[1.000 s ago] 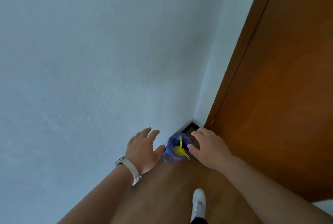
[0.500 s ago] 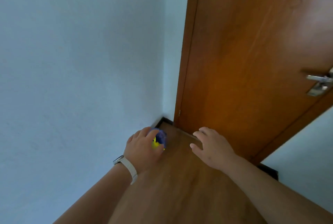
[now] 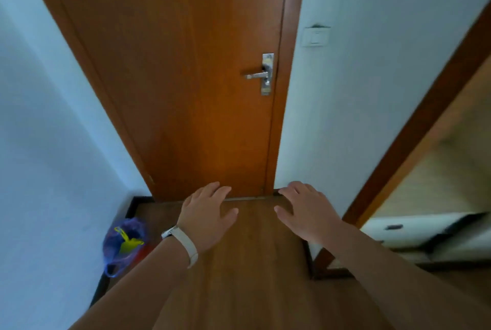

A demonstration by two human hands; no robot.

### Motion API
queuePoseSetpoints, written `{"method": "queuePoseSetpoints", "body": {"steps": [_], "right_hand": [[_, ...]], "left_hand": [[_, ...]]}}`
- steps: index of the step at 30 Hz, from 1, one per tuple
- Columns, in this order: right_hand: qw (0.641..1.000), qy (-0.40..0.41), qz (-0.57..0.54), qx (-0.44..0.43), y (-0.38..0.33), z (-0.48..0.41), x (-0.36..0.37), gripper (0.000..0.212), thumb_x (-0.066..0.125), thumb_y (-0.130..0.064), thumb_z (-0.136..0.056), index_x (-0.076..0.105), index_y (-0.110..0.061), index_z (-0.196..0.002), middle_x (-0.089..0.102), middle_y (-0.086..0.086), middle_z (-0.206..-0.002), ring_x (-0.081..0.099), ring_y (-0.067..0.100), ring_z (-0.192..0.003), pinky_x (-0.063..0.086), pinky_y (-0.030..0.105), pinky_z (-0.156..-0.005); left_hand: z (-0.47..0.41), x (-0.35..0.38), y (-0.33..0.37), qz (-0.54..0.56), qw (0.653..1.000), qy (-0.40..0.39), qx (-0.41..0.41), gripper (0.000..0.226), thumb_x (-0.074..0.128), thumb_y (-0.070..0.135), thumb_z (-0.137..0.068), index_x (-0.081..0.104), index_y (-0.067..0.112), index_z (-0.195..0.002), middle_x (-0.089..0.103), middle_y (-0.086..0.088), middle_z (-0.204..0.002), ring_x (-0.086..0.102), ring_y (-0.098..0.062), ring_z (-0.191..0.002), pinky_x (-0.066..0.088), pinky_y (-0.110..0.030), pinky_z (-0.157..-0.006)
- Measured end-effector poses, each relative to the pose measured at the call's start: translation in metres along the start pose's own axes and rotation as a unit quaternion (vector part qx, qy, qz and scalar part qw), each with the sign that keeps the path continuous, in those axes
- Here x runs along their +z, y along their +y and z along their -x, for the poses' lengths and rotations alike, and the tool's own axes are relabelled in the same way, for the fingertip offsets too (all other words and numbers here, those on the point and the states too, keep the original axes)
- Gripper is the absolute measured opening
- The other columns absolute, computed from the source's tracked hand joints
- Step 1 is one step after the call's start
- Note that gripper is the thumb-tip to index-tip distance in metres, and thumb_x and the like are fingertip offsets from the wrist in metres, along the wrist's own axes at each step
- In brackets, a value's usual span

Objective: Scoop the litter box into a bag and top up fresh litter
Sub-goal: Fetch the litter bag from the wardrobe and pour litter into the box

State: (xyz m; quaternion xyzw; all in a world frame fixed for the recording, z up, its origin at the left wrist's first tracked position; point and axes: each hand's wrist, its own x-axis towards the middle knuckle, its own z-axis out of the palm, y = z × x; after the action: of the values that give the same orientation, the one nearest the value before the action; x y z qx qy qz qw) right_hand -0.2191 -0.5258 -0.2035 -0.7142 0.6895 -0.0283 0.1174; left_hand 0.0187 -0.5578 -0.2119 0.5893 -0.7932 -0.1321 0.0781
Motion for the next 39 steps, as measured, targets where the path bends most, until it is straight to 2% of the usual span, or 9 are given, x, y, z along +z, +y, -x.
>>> {"method": "queuePoseSetpoints", "body": {"steps": [4,10,15,18,21,25,31,36,39], "right_hand": [[0.996,0.019,-0.029,0.076,0.09,0.051,-0.014,0.052,0.033,-0.058,-0.097,0.038,-0.033,-0.143,0.035,-0.008,-0.151,0.034,0.017,-0.138,0.033,0.039,-0.114],[0.98,0.05,-0.055,0.183,0.183,0.115,-0.026,0.053,0.037,-0.059,-0.095,0.039,-0.032,-0.142,0.038,-0.008,-0.147,0.038,0.016,-0.134,0.035,0.04,-0.11],[0.965,0.052,-0.07,0.246,0.241,0.142,-0.026,0.054,0.036,-0.059,-0.095,0.039,-0.032,-0.142,0.037,-0.008,-0.149,0.036,0.017,-0.136,0.037,0.041,-0.11],[0.957,0.063,-0.072,0.275,0.27,0.143,-0.026,0.054,0.036,-0.059,-0.094,0.041,-0.033,-0.141,0.039,-0.009,-0.147,0.038,0.015,-0.133,0.039,0.039,-0.107],[0.943,0.075,-0.07,0.315,0.297,0.137,-0.029,0.054,0.038,-0.058,-0.094,0.04,-0.033,-0.142,0.037,-0.009,-0.148,0.036,0.016,-0.135,0.036,0.038,-0.108],[0.924,0.085,-0.064,0.366,0.331,0.128,-0.041,0.055,0.038,-0.058,-0.094,0.04,-0.032,-0.142,0.037,-0.009,-0.148,0.036,0.016,-0.134,0.034,0.036,-0.108],[0.906,0.113,-0.041,0.406,0.361,0.121,-0.059,0.054,0.04,-0.058,-0.094,0.041,-0.032,-0.141,0.04,-0.009,-0.145,0.037,0.015,-0.134,0.033,0.037,-0.108],[0.895,0.109,-0.048,0.429,0.385,0.126,-0.061,0.054,0.039,-0.057,-0.094,0.041,-0.032,-0.141,0.041,-0.01,-0.143,0.038,0.015,-0.133,0.033,0.037,-0.108],[0.893,0.114,-0.057,0.432,0.403,0.119,-0.062,0.054,0.038,-0.057,-0.094,0.041,-0.032,-0.142,0.04,-0.01,-0.144,0.037,0.015,-0.134,0.032,0.037,-0.109]], "left_hand": [[-0.019,0.022,0.099,0.011,0.997,-0.021,0.077,0.058,0.039,0.059,-0.095,0.031,0.036,-0.147,0.025,0.008,-0.158,0.022,-0.017,-0.146,0.021,-0.04,-0.117],[-0.037,0.056,0.223,-0.022,0.977,-0.047,0.205,0.058,0.038,0.058,-0.096,0.032,0.034,-0.148,0.028,0.007,-0.157,0.022,-0.015,-0.145,0.025,-0.036,-0.116],[-0.049,0.08,0.299,-0.01,0.953,-0.076,0.294,0.058,0.037,0.061,-0.094,0.035,0.035,-0.146,0.032,0.009,-0.155,0.025,-0.014,-0.144,0.031,-0.038,-0.116],[-0.057,0.098,0.336,-0.017,0.929,-0.097,0.357,0.054,0.04,0.056,-0.096,0.036,0.034,-0.145,0.033,0.01,-0.153,0.026,-0.013,-0.143,0.027,-0.033,-0.115],[-0.081,0.116,0.371,-0.018,0.91,-0.104,0.401,0.054,0.038,0.054,-0.096,0.035,0.034,-0.146,0.03,0.007,-0.156,0.024,-0.016,-0.144,0.025,-0.036,-0.115],[-0.12,0.127,0.413,0.001,0.89,-0.117,0.44,0.055,0.041,0.051,-0.096,0.034,0.031,-0.147,0.03,0.004,-0.156,0.024,-0.017,-0.144,0.026,-0.035,-0.116],[-0.162,0.132,0.458,-0.043,0.872,-0.1,0.478,0.056,0.042,0.05,-0.095,0.034,0.029,-0.147,0.029,-0.001,-0.157,0.024,-0.021,-0.144,0.022,-0.04,-0.117],[-0.177,0.143,0.476,-0.055,0.871,-0.098,0.479,0.056,0.039,0.051,-0.095,0.033,0.029,-0.147,0.028,-0.001,-0.157,0.021,-0.021,-0.145,0.016,-0.043,-0.12],[-0.186,0.151,0.49,-0.048,0.888,-0.097,0.447,0.056,0.039,0.052,-0.094,0.033,0.03,-0.146,0.03,0.001,-0.156,0.022,-0.02,-0.145,0.013,-0.046,-0.12]]}}
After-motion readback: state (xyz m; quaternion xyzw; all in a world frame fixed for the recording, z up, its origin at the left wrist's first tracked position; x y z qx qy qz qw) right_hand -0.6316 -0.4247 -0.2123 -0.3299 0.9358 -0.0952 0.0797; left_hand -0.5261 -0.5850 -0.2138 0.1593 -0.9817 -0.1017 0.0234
